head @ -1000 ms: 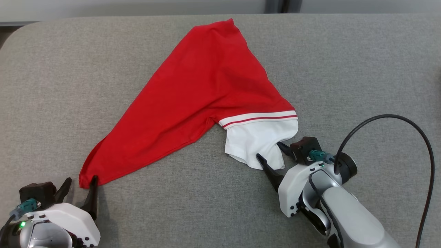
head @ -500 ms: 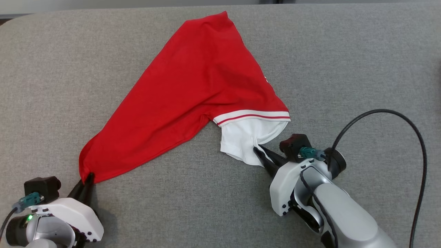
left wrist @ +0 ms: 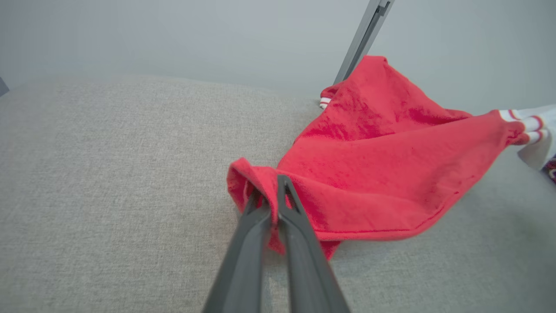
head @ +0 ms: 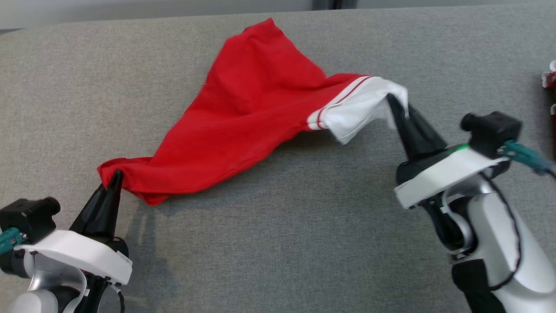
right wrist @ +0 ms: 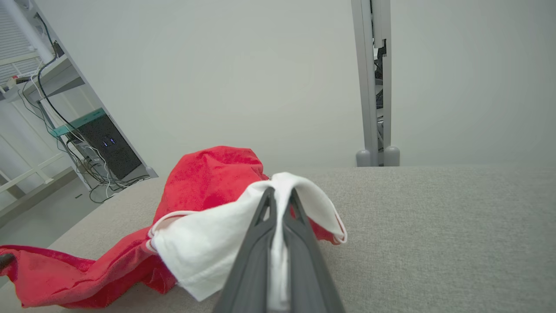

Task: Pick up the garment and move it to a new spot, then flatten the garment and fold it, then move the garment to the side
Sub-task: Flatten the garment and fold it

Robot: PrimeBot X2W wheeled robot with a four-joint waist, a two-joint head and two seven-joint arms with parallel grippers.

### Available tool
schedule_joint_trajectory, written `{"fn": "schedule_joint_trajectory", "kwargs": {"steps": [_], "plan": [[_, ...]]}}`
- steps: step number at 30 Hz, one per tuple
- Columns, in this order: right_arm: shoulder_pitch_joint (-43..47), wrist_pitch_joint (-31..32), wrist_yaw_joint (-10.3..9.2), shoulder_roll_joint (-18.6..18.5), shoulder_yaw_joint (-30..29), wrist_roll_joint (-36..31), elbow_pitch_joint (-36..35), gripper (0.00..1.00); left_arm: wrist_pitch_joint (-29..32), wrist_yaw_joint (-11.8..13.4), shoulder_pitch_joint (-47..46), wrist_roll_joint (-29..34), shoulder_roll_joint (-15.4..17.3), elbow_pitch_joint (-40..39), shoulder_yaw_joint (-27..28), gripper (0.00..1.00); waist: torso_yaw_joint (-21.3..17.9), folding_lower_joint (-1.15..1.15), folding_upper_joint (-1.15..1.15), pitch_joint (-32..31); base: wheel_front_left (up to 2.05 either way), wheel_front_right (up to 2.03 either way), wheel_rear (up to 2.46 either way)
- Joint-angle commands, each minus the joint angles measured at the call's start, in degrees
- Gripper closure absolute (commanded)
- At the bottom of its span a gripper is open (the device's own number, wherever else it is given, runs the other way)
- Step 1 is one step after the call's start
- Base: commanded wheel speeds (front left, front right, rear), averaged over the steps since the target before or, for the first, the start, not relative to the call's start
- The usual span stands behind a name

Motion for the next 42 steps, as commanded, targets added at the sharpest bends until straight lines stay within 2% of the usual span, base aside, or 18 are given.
{"fn": "schedule_joint_trajectory", "kwargs": {"steps": [1,6,7,11,17,22,27,32,37,42], "plan": [[0.59,0.26,0.01,-0.25,-0.25,0.35,-1.05,1.00,0.11,-0.13,0.10,-0.33,0.11,-0.93,-0.02,1.00,-0.34,0.00,0.00,-0.29,0.00,0.00,0.00],[2.49,2.88,0.01,-1.25,-5.58,2.72,-13.16,1.00,3.23,-0.14,0.39,-2.98,0.15,-9.47,-0.66,1.00,-1.71,0.00,0.00,-1.12,0.00,0.00,0.00],[3.05,3.83,0.01,-1.42,-7.38,3.41,-17.47,1.00,4.50,-0.18,0.03,-4.06,0.46,-12.88,-0.93,1.00,-2.23,0.00,0.00,-1.57,0.00,0.00,0.00],[3.56,5.45,0.01,-1.36,-10.79,4.59,-25.03,1.00,7.54,-0.25,-1.41,-6.69,1.21,-19.25,-1.48,1.00,-3.20,0.00,0.00,-2.11,0.00,0.00,0.00],[1.32,8.61,0.01,-2.05,-15.14,6.35,-34.88,1.00,12.07,-0.27,-6.57,-11.07,2.29,-27.35,-2.31,1.00,-4.22,0.00,0.00,-2.04,0.00,0.00,0.00],[-2.60,12.28,0.01,-3.70,-19.35,7.51,-38.20,1.00,15.53,0.62,-13.77,-13.65,3.81,-29.82,-1.65,1.00,-4.64,0.00,0.00,-1.56,0.00,0.00,0.00],[-8.96,18.04,0.01,-6.42,-19.78,7.63,-33.48,1.00,18.18,0.88,-23.82,-13.88,5.68,-23.97,-2.00,1.00,-4.60,0.00,0.00,0.01,0.00,0.00,0.00],[-18.63,22.71,0.01,-7.90,-14.58,5.59,-22.31,1.00,18.51,1.24,-37.13,-9.88,7.03,-9.54,-4.08,1.00,-4.21,0.00,0.00,2.85,0.00,0.00,0.00],[-31.35,22.49,0.01,-5.07,-12.26,2.49,-8.18,1.00,14.77,2.71,-52.76,-5.91,4.54,6.00,-6.28,1.00,-3.71,0.00,0.00,7.88,0.00,0.00,0.00],[-43.70,16.54,0.01,-0.77,-14.42,-1.69,5.70,1.00,8.42,4.40,-65.81,0.12,3.67,20.46,-8.50,1.00,-3.67,0.00,0.00,11.34,0.00,0.00,0.00]]}}
